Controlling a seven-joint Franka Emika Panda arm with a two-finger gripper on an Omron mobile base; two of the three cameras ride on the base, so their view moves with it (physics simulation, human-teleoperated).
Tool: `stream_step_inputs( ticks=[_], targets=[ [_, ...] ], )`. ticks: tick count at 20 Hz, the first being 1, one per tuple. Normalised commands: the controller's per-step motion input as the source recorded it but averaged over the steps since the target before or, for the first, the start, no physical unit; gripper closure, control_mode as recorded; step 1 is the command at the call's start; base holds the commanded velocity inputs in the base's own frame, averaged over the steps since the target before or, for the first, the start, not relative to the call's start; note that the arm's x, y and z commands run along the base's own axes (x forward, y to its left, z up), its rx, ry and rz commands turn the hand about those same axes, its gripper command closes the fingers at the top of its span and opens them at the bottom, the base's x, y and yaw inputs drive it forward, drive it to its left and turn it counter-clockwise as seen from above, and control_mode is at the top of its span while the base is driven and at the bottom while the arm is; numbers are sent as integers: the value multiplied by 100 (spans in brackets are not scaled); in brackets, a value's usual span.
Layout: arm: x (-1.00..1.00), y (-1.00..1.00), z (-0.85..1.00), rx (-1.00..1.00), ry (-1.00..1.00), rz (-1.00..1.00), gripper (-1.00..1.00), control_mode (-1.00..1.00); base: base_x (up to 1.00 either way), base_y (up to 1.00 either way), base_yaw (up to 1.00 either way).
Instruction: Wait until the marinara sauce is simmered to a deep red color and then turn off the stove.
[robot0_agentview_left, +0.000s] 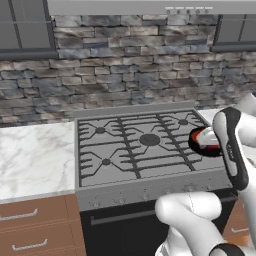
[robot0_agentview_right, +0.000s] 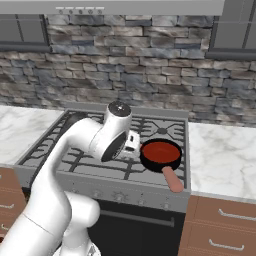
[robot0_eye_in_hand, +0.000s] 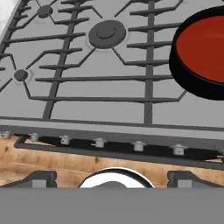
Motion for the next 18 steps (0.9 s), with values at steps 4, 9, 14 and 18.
stream_step_inputs(
  ticks=[4, 9, 14, 18],
  targets=[
    [-54, -54, -39, 0, -20, 0, -100, -100, 0, 0, 0],
    [-55, -41, -41, 0, -25, 0, -100, -100, 0, 0, 0],
    [-66, -49, -41, 2, -33, 0, -100, -100, 0, 0, 0],
    [-59, -40, -34, 1, -40, 0, -100, -100, 0, 0, 0]
  ],
)
